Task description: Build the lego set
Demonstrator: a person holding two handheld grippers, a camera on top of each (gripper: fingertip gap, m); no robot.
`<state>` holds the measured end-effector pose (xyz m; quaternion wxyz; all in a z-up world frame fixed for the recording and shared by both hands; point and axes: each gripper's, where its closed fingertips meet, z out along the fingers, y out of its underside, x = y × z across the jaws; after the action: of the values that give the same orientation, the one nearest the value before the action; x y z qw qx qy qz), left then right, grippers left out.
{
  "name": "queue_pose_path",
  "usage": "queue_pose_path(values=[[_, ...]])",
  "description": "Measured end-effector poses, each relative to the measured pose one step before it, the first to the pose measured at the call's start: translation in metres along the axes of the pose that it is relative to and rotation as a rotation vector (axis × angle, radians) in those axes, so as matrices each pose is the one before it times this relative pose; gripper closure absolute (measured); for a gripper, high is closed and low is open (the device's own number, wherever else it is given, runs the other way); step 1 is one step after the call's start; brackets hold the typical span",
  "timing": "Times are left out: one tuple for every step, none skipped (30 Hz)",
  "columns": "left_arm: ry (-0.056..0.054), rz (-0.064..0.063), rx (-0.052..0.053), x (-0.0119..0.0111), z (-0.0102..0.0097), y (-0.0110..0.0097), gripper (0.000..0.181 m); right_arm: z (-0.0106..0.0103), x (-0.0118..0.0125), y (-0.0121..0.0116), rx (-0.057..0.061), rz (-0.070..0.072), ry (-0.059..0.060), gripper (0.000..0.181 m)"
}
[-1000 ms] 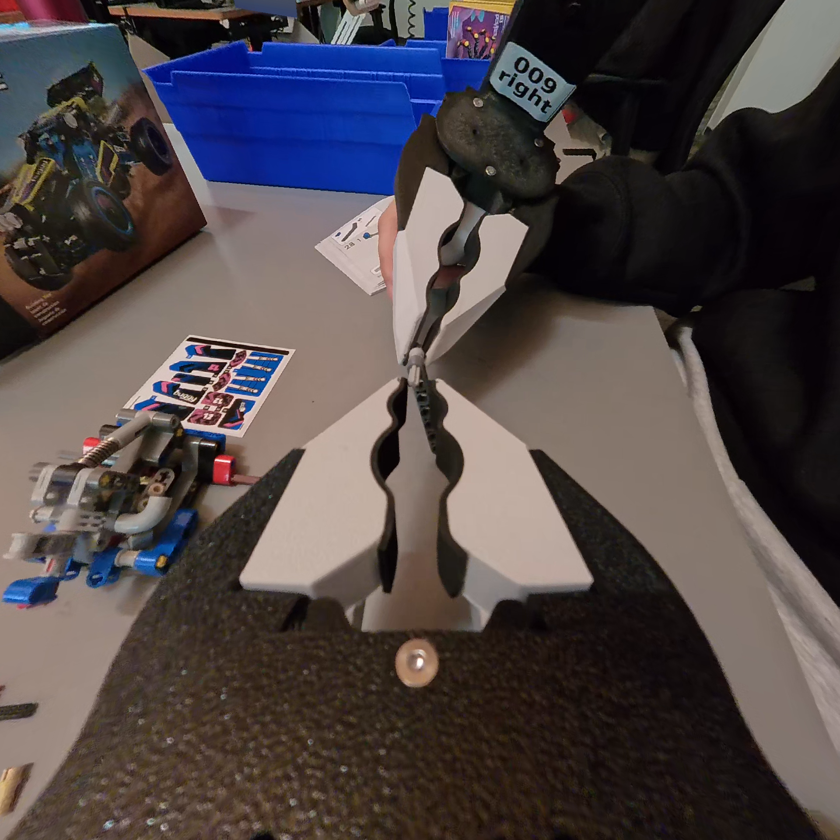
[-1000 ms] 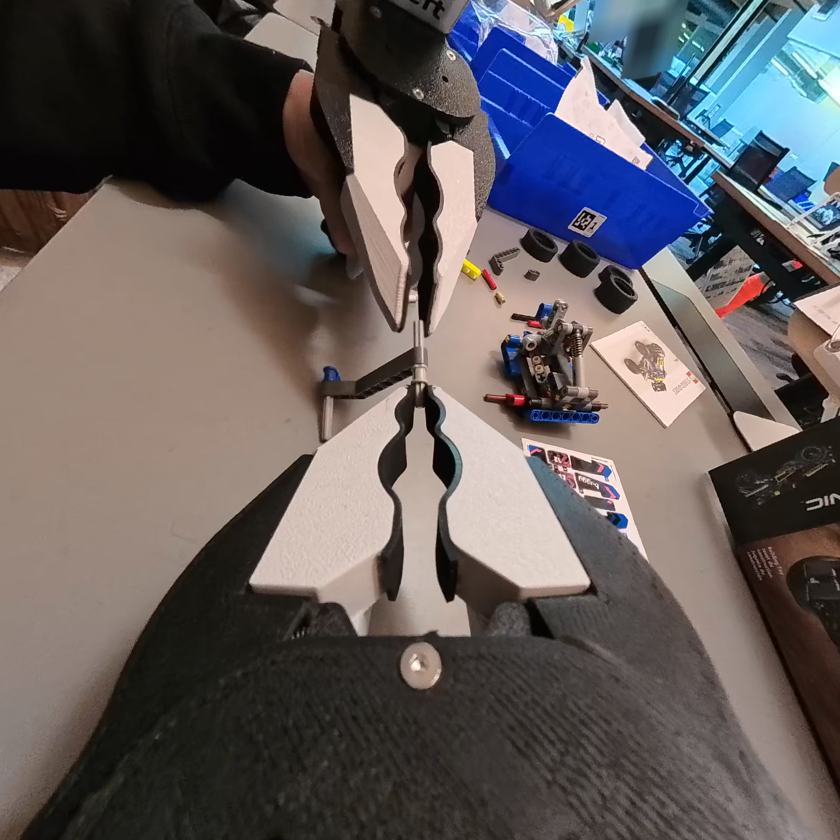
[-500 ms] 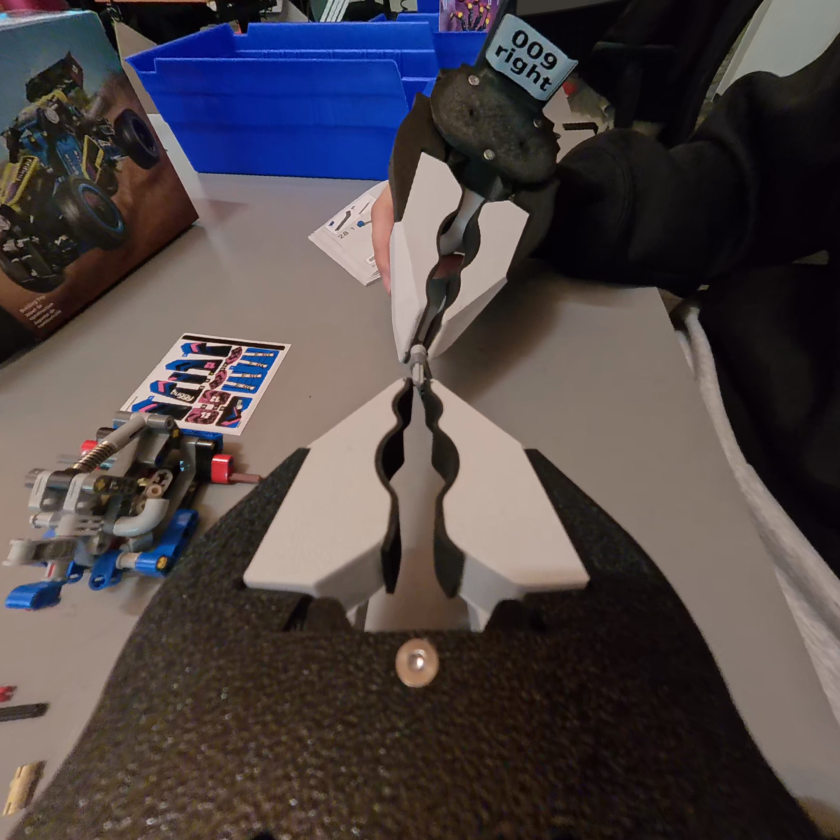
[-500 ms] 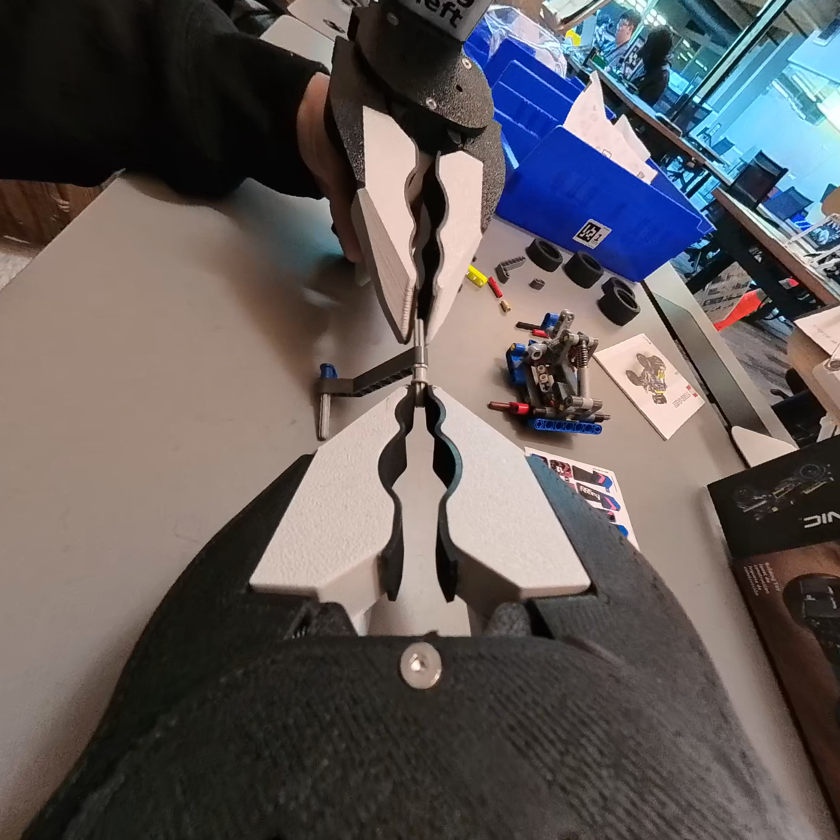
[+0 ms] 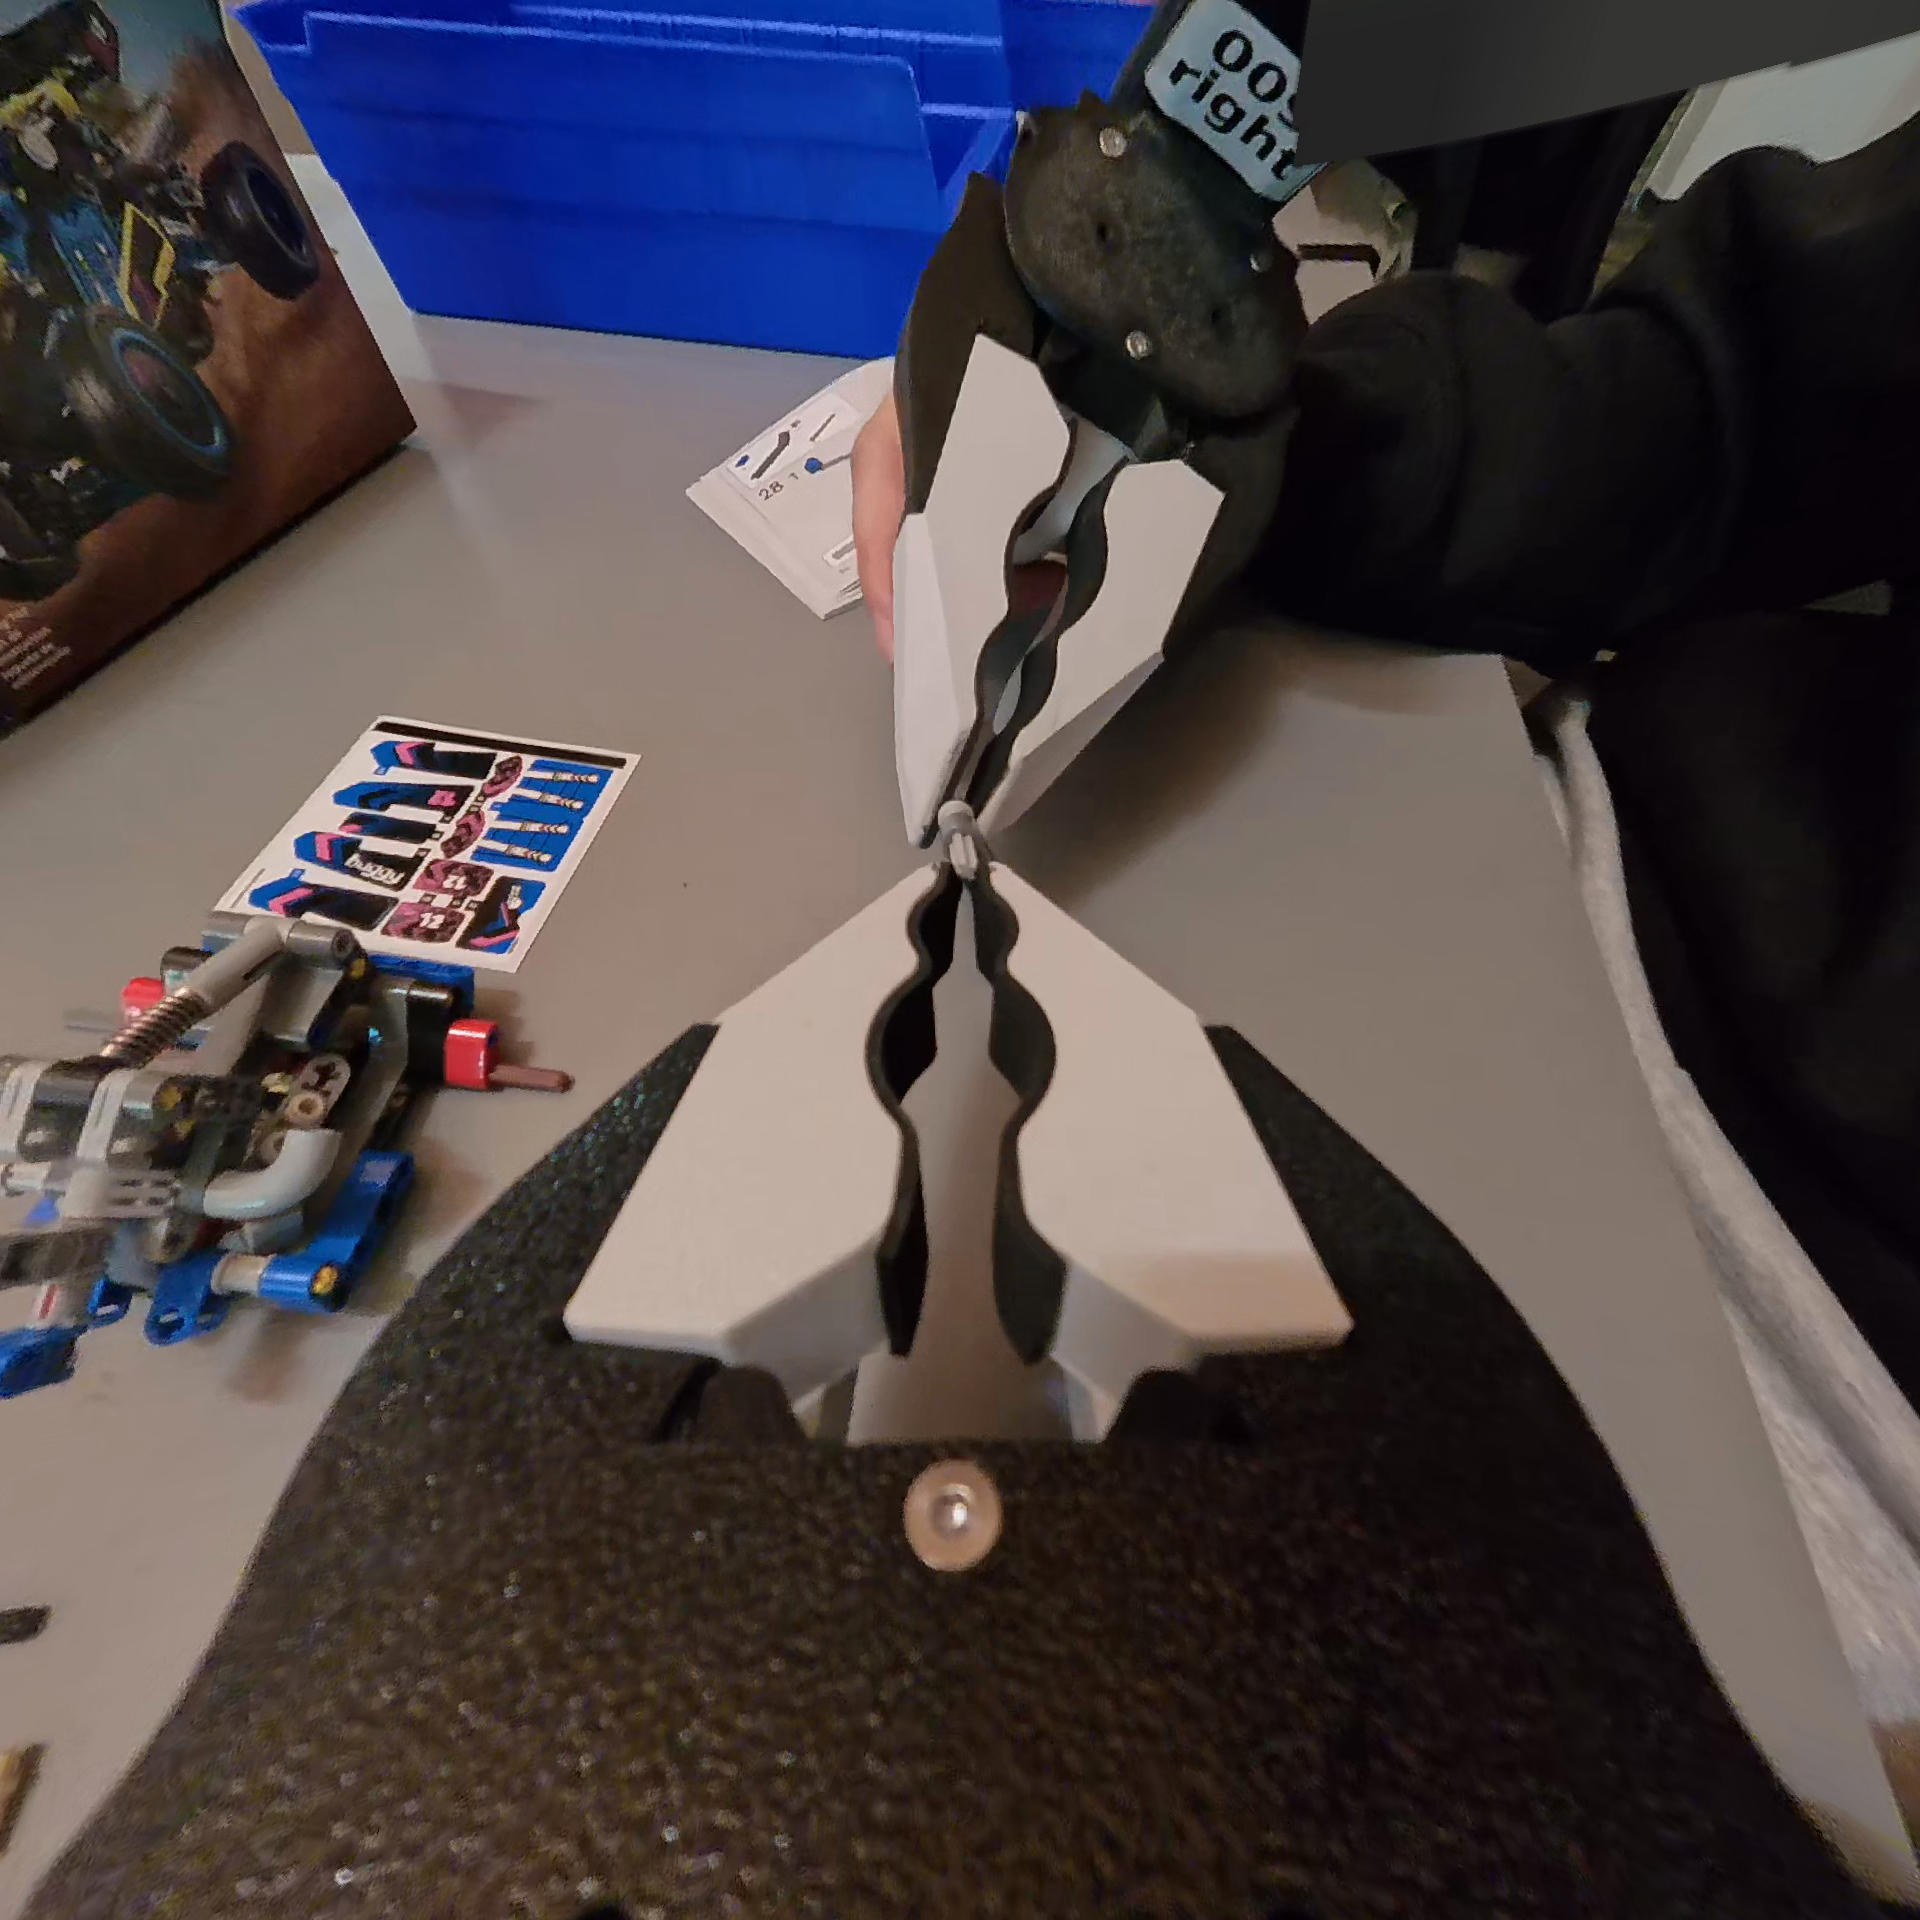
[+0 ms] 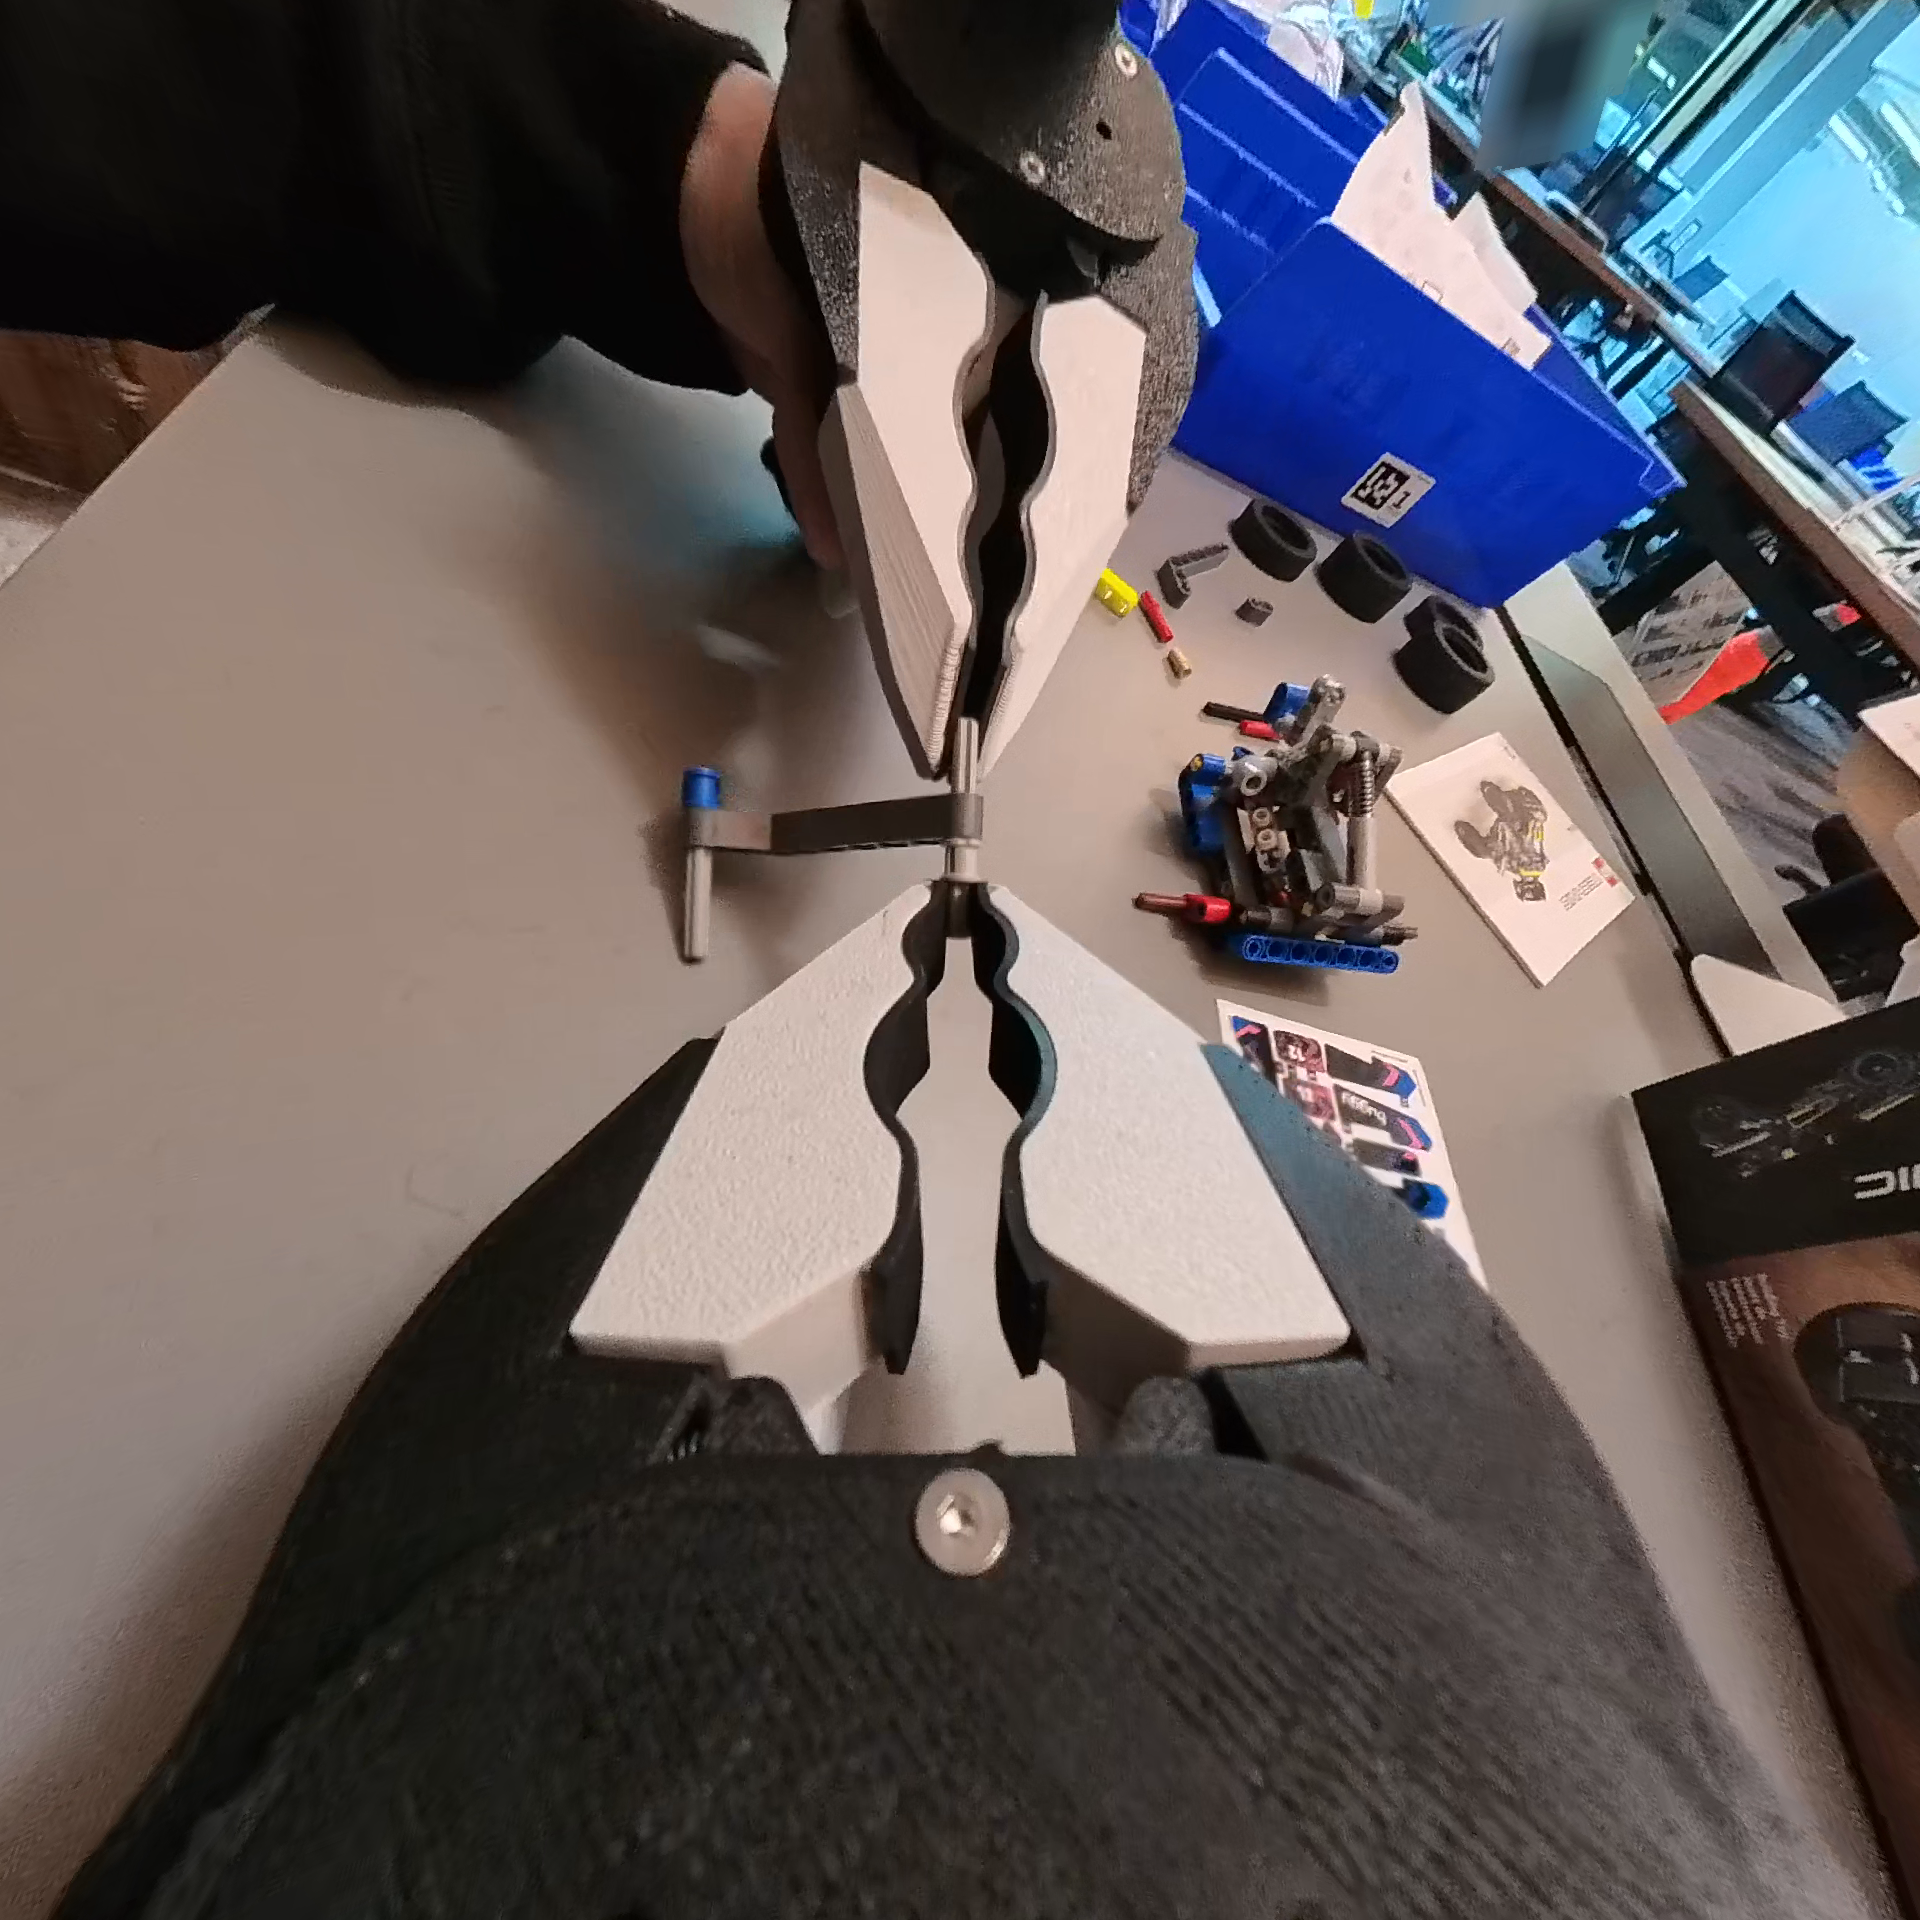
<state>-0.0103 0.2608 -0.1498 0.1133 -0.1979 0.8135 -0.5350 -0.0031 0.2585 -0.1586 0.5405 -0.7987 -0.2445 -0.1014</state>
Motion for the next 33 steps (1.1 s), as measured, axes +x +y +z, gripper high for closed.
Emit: queue_pose_path(values=[[-0.0012,-0.0010,-0.0063,-0.00019,0.00033,0.00087,0.181,0.00026,-0.00045,0.00122,-0.0060,0.0057,-0.0051,0.179],[-0.0022,-0.0012,0.0094,-0.00043,-0.00045,-0.00160,0.181,-0.00023,0.00026,0.00010,0.0010,-0.0012,0.0001,0.179],[-0.0016,-0.0038,0.0208,-0.00042,-0.00094,-0.00310,0.181,-0.00100,0.00185,-0.00159,0.0122,-0.0012,0.0098,0.179],[0.0103,-0.0075,0.0161,0.00104,-0.00095,-0.00232,0.181,-0.00158,0.00146,-0.00282,0.0250,0.0101,0.0019,0.179],[0.0074,-0.0057,0.0040,0.00073,-0.00077,-0.00051,0.181,-0.00146,-0.00111,-0.00273,0.0299,0.0337,-0.0231,0.179],[-0.0040,0.0040,-0.0022,-0.00043,-0.00023,0.00036,0.181,-0.00162,-0.00002,-0.00181,0.0157,0.0355,-0.0199,0.175],[0.0031,0.0066,-0.0046,0.00085,0.00036,0.00052,0.181,-0.00161,0.00343,-0.00186,0.0160,0.0250,0.0075,0.163],[0.0077,0.0042,-0.0055,0.00152,0.00087,0.00041,0.181,-0.00148,0.00111,-0.00169,0.0145,0.0144,-0.0026,0.157],[-0.0012,0.0097,-0.0029,0.00046,0.00129,-0.00015,0.181,-0.00072,-0.00089,-0.00126,0.0090,0.0104,-0.0126,0.156],[0.0072,0.0146,-0.0014,0.00194,0.00153,-0.00008,0.181,0.00029,-0.00200,-0.00027,0.0002,0.0072,-0.0173,0.154],[0.0094,0.0115,-0.0014,0.00218,0.00169,-0.00007,0.181,0.00125,-0.00195,0.00083,-0.0092,0.0059,-0.0162,0.154],[-0.0045,0.0113,-0.0023,-0.00003,0.00155,0.00007,0.181,0.00183,-0.00252,0.00182,-0.0166,0.0056,-0.0195,0.154],[-0.0017,0.0120,-0.0041,0.00032,0.00121,0.00038,0.181,0.00205,-0.00374,0.00169,-0.0166,0.0069,-0.0288,0.155],[0.0041,0.0140,0.0003,0.00131,0.00071,-0.00014,0.181,0.00178,-0.00445,0.00110,-0.0132,0.0096,-0.0331,0.157],[-0.0033,0.0152,0.0033,0.00011,-0.00003,-0.00041,0.181,0.00136,-0.00380,0.00087,-0.0104,0.0105,-0.0300,0.161],[-0.0031,0.0126,0.0019,-0.00007,-0.00048,-0.00008,0.181,0.00060,-0.00344,0.00054,-0.0060,0.0077,-0.0274,0.164],[0.0010,0.0089,0.0054,0.00037,-0.00042,-0.00059,0.181,0.00006,0.00022,-0.00029,0.0013,0.0114,-0.0043,0.165],[-0.0004,0.0052,0.0078,0.00012,-0.00026,-0.00103,0.181,-0.00039,0.00026,-0.00111,0.0070,0.0139,-0.0046,0.167],[-0.0028,0.0025,0.0046,-0.00028,-0.00004,-0.00063,0.181,-0.00047,-0.00060,-0.00111,0.0071,0.0172,-0.0103,0.167],[-0.0006,0.0035,0.0023,0.00003,0.00022,-0.00037,0.181,-0.00041,0.00048,-0.00096,0.0062,0.0146,-0.0040,0.167],[0.0015,0.0025,0.0017,0.00034,0.00058,-0.00023,0.181,-0.00026,0.00107,-0.00045,0.0038,0.0087,0.0025,0.170],[0.0028,-0.0058,0.0013,0.00031,0.00027,0.00000,0.181,0.00017,-0.00055,0.00007,-0.0012,0.0021,-0.0038,0.170],[0.0082,-0.0135,0.0032,0.00070,-0.00047,-0.00021,0.181,0.00022,-0.00027,-0.00009,-0.0005,-0.0013,0.0003,0.170],[0.0139,-0.0171,0.0073,0.00141,-0.00105,-0.00070,0.181,-0.00006,-0.00088,-0.00082,0.0043,0.0027,-0.0020,0.171],[0.0144,-0.0241,0.0132,0.00135,-0.00146,-0.00159,0.181,-0.00031,-0.00108,-0.00210,0.0125,0.0079,-0.0052,0.174],[0.0123,-0.0236,0.0117,0.00112,-0.00094,-0.00181,0.181,-0.00039,0.00128,-0.00221,0.0142,-0.0001,0.0110,0.175],[0.0052,-0.0138,-0.0018,0.00030,-0.00011,0.00031,0.181,0.00009,0.00172,-0.00071,0.0040,-0.0119,0.0184,0.175],[0.0046,-0.0089,-0.0013,0.00055,-0.00007,0.00004,0.181,0.00032,0.00024,0.00034,-0.0037,-0.0125,0.0086,0.175],[-0.0006,-0.0013,-0.0019,0.00000,0.00001,0.00000,0.181,-0.00007,-0.00031,-0.00019,0.0004,-0.0066,0.0024,0.175],[-0.0056,0.0042,0.0001,-0.00050,0.00007,-0.00011,0.181,-0.00004,0.00027,0.00008,0.0008,-0.0012,0.0044,0.175],[-0.0007,-0.0015,0.0025,-0.00006,-0.00003,-0.00039,0.181,-0.00010,0.00065,0.00000,0.0009,-0.0021,0.0058,0.175],[0.0004,-0.0064,0.0035,-0.00019,-0.00008,-0.00031,0.180,-0.00010,0.00026,-0.00013,0.0011,-0.0057,0.0051,0.175],[-0.0032,-0.0056,0.0034,-0.00077,-0.00036,-0.00010,0.179,0.00008,0.00011,-0.00005,0.0000,-0.0047,0.0037,0.175]])
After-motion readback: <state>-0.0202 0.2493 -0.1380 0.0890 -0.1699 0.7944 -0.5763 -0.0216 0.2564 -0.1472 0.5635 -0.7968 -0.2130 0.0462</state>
